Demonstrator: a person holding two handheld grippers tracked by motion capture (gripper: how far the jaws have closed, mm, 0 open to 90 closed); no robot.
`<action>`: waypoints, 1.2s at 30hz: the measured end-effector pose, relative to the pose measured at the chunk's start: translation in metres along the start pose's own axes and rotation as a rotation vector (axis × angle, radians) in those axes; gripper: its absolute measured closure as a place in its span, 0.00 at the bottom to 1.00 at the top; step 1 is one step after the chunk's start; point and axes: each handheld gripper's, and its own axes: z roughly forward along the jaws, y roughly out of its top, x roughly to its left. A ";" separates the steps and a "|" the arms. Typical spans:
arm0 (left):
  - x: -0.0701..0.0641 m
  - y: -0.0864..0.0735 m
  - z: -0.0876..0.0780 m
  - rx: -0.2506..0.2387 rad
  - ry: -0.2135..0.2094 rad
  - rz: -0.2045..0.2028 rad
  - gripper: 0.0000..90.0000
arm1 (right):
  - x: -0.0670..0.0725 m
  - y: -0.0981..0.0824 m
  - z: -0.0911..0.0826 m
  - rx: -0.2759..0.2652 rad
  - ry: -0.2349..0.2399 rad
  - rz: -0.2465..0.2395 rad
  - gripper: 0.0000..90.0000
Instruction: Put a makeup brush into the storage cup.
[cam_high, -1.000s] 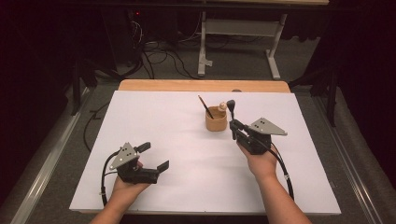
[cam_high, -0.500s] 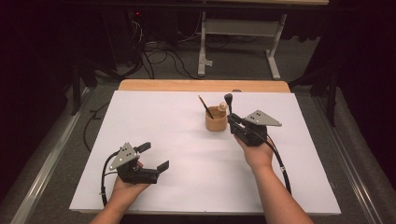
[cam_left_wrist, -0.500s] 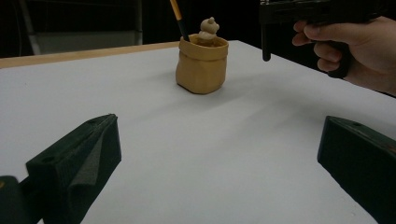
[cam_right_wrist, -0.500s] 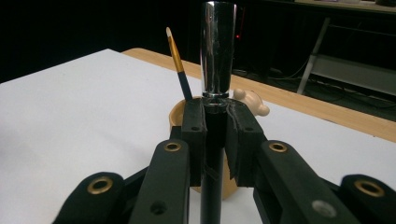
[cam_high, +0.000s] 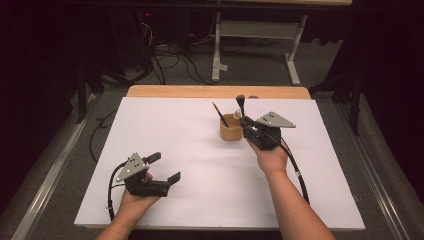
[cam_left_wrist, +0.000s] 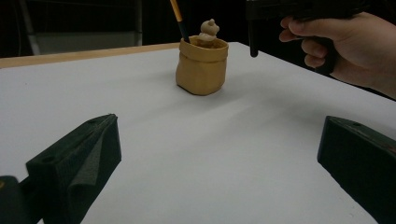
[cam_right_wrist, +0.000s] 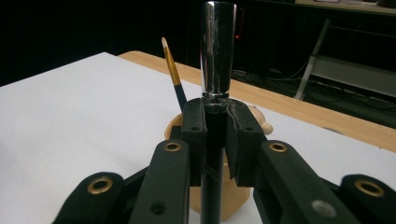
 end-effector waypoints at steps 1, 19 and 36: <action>0.000 0.000 0.000 0.000 -0.001 -0.001 0.00 | -0.001 0.001 0.001 0.000 0.000 0.000 0.90; -0.001 0.000 -0.001 -0.004 -0.006 -0.004 0.00 | 0.002 0.021 0.014 -0.026 0.004 -0.011 0.90; 0.003 0.000 -0.005 -0.020 -0.004 -0.032 0.00 | 0.010 0.024 0.036 -0.030 -0.004 0.001 0.90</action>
